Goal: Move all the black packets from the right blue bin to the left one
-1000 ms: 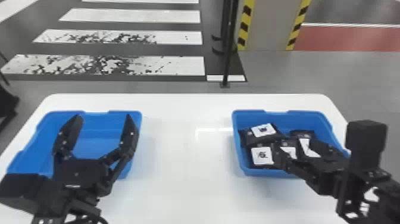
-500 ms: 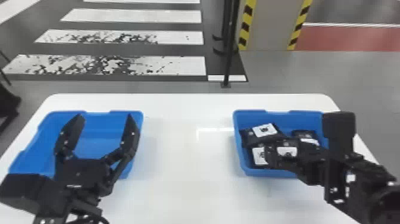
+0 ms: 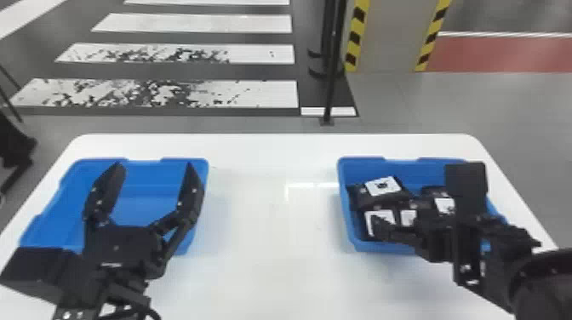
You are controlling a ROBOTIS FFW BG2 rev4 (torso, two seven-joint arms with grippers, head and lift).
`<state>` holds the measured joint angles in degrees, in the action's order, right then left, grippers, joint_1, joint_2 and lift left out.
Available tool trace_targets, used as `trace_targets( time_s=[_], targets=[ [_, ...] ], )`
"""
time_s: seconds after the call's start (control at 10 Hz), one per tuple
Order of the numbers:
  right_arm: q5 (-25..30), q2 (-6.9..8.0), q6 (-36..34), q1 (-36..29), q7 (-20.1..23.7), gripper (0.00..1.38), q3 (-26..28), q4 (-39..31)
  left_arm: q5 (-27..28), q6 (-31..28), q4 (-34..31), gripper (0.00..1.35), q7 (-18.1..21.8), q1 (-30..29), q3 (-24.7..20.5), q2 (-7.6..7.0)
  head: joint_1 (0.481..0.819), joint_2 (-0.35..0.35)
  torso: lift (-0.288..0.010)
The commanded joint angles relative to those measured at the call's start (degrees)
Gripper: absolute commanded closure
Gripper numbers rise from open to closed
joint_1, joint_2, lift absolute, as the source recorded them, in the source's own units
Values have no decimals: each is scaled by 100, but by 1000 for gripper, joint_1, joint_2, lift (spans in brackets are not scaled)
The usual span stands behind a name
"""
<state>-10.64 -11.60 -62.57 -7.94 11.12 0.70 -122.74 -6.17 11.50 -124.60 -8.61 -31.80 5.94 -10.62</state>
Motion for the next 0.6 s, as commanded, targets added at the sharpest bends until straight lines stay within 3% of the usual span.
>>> trace_targets(
  time_s=[0.0, 0.5],
  targets=[
    [-21, 0, 0, 49, 4, 186, -48, 145, 0, 4, 8, 148, 0, 2, 0, -1, 695, -3, -168],
    [-33, 0, 14, 274, 30, 186, -219, 440, 0, 18, 36, 154, 26, 16, 0, 8, 695, 14, -168]
  ],
)
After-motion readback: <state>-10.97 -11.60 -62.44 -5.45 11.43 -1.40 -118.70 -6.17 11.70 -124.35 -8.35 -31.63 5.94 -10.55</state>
